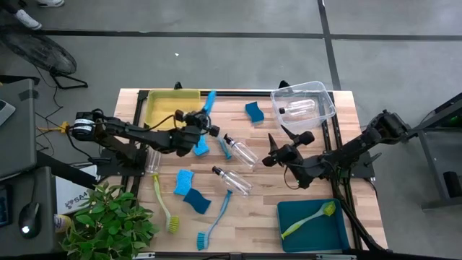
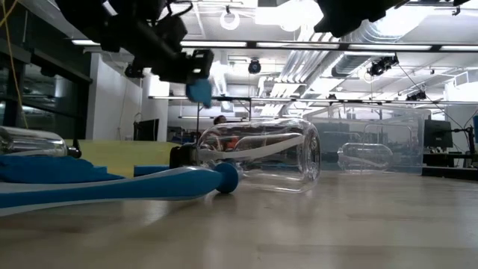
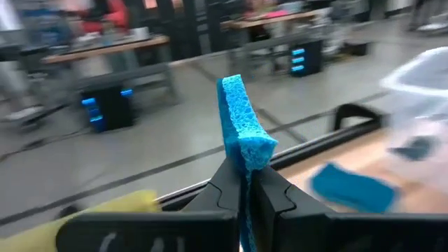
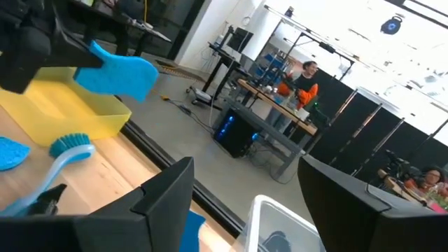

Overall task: Pick & Place Kitchen Sink Supplies
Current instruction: Put the blue sponge into the yellow bin

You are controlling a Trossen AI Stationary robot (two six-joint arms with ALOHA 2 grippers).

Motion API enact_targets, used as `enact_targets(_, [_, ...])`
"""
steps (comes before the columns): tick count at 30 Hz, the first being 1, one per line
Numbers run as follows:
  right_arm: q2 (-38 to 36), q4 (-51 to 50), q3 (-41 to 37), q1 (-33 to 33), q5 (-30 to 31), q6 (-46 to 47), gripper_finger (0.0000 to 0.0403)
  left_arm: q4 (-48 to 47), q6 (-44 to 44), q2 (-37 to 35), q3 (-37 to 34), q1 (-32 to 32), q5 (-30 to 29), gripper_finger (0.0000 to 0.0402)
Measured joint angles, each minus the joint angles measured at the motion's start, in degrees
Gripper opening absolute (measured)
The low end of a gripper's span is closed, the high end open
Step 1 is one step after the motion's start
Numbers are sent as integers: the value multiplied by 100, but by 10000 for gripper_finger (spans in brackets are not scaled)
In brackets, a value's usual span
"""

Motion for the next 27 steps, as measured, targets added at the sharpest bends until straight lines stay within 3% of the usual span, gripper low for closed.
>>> enact_targets(6, [0, -34, 0, 0, 0, 15, 250, -1248, -1401, 0, -2, 174, -796, 1])
enact_targets(14, [0, -31, 0, -2, -2, 17, 250, -2453, -2807, 0, -2, 757, -242, 1])
enact_targets(27, [0, -29, 0, -2, -24, 62, 249, -2735, -3010, 7, -19, 1343, 311, 0])
